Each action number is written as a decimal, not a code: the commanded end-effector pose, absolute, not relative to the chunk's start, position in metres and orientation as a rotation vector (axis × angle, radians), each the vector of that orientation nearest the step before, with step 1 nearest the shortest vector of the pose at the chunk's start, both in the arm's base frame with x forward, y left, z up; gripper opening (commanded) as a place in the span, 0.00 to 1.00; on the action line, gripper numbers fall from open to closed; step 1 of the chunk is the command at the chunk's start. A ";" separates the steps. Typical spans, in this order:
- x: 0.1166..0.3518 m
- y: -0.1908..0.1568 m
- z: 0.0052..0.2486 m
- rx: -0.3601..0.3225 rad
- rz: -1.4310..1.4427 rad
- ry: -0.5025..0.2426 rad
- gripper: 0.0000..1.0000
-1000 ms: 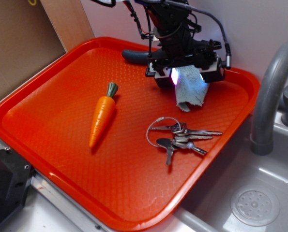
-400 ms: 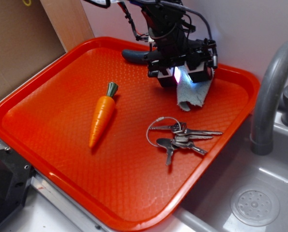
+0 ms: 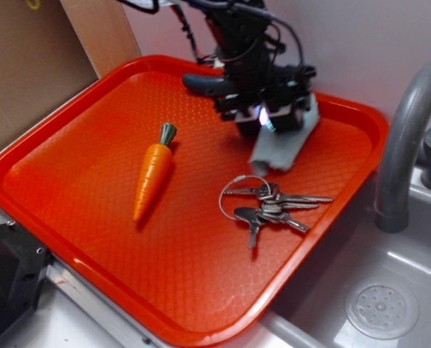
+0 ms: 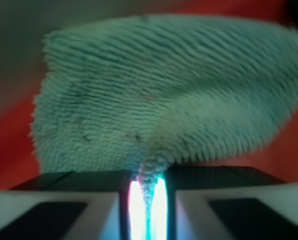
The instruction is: Grab the blue cloth.
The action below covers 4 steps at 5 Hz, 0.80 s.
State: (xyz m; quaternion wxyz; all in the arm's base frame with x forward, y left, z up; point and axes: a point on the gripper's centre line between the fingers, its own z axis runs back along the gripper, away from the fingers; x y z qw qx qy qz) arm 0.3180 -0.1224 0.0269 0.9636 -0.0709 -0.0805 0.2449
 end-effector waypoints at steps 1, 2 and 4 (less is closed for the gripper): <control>0.283 -0.104 0.150 -0.421 0.456 -0.418 0.00; 0.273 -0.096 0.199 -0.481 0.420 -0.442 0.00; 0.284 -0.097 0.282 -0.401 0.466 -0.413 0.00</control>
